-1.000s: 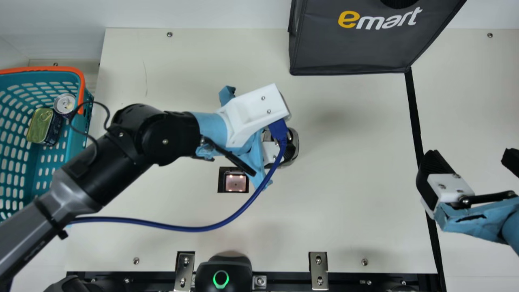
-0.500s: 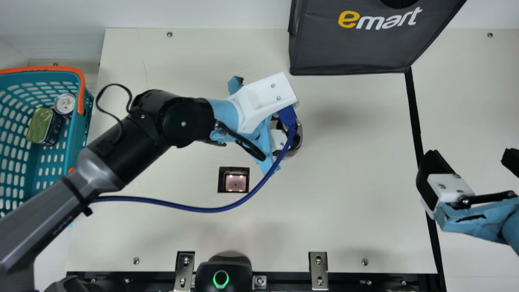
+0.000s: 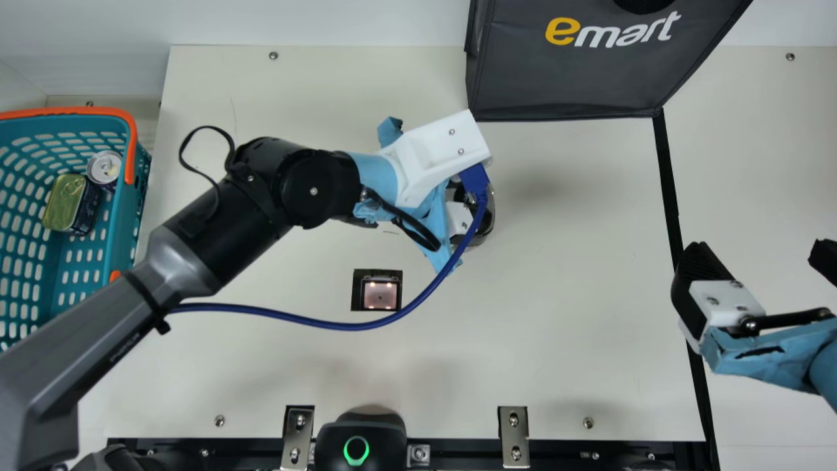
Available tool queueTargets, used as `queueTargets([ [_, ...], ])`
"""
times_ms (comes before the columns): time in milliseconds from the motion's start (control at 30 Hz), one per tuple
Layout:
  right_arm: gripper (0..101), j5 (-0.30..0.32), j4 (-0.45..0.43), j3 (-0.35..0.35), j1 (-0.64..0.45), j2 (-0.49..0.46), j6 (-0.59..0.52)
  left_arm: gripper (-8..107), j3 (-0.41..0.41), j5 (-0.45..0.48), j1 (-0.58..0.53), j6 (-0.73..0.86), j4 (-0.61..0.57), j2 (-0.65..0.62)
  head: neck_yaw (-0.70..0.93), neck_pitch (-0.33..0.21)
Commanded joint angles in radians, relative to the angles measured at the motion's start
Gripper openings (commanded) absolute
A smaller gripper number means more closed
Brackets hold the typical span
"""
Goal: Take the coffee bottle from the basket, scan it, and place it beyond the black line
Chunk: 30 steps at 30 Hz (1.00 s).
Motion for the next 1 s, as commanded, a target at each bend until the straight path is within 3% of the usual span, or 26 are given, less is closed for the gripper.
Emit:
queueTargets([
  [0,91,0.000,0.000,0.000,0.000,0.000,0.000,13,-0.002,-0.003,-0.001,-0.003,0.000,0.003,0.003,-0.026],
  [767,91,0.000,0.000,0.000,0.000,0.000,0.000,90,-0.010,-0.017,-0.019,-0.013,0.016,0.012,0.003,-0.026],
  [967,91,0.000,0.000,0.000,0.000,0.000,0.000,90,-0.014,-0.016,-0.021,-0.022,0.024,0.002,0.003,-0.026],
])
